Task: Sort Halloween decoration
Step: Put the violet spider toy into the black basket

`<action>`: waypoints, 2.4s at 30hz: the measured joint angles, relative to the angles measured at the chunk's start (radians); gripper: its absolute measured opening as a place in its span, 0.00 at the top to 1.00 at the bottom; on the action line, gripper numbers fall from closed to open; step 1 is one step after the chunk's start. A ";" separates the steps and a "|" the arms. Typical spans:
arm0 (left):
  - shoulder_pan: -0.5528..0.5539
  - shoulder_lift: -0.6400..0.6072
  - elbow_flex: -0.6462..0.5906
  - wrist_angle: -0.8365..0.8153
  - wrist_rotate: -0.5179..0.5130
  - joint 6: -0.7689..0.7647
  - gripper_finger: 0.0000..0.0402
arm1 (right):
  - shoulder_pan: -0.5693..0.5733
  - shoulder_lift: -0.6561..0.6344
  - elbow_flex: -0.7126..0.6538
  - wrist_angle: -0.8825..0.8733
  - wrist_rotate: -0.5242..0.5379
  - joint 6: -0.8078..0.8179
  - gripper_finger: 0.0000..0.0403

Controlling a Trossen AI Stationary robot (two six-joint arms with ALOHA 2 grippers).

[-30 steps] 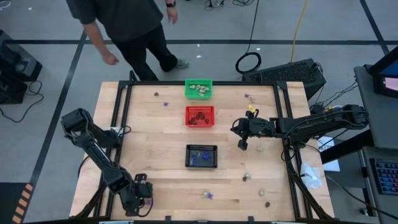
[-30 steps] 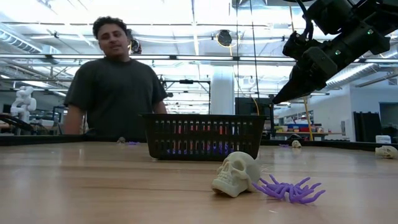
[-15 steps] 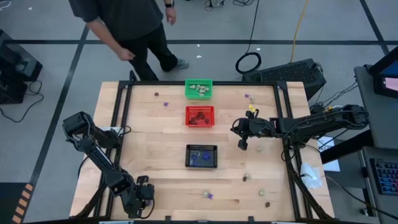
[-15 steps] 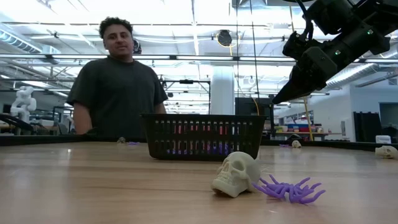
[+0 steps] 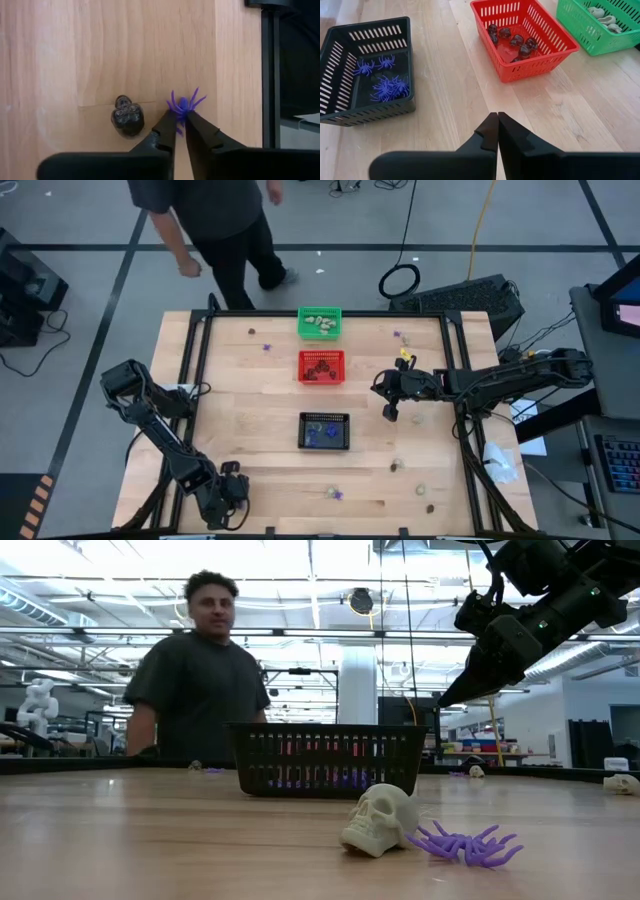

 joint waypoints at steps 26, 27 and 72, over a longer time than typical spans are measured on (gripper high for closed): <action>0.088 -0.128 0.055 -0.108 0.033 0.162 1.00 | 0.000 0.000 0.000 0.000 0.000 0.001 1.00; 0.111 -0.137 0.055 -0.122 0.022 0.175 1.00 | 0.000 0.000 0.000 0.000 0.000 0.004 1.00; 0.870 0.105 0.360 -0.076 0.048 1.028 1.00 | 0.000 0.000 0.000 -0.001 -0.004 -0.019 1.00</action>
